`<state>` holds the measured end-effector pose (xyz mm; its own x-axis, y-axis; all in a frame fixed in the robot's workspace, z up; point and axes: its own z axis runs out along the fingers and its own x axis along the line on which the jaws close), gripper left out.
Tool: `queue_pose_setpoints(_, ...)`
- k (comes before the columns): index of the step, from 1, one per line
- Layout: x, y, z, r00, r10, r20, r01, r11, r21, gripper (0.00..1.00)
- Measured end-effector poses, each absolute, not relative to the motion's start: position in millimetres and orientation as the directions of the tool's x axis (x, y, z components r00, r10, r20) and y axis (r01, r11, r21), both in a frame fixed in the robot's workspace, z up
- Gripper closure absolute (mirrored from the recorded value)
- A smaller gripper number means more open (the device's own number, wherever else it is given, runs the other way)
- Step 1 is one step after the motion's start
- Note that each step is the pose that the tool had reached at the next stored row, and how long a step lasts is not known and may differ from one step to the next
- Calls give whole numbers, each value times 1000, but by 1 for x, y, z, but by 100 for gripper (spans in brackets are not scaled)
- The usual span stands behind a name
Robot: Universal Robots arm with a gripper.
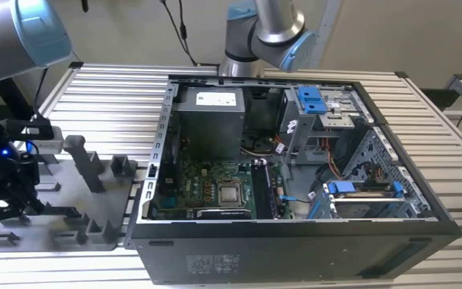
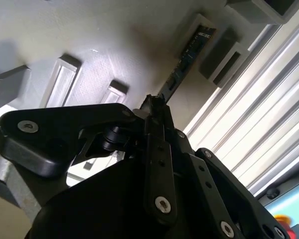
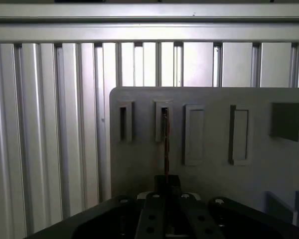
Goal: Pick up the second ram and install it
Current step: 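Pick up the second ram and move it above second insertion slot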
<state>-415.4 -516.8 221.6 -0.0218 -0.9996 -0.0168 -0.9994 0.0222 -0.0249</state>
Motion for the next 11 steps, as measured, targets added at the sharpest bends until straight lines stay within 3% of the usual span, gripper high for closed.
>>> queue_pose_setpoints(11,-415,-517,233,-22,-1000,-17,-999,22,-25,86)
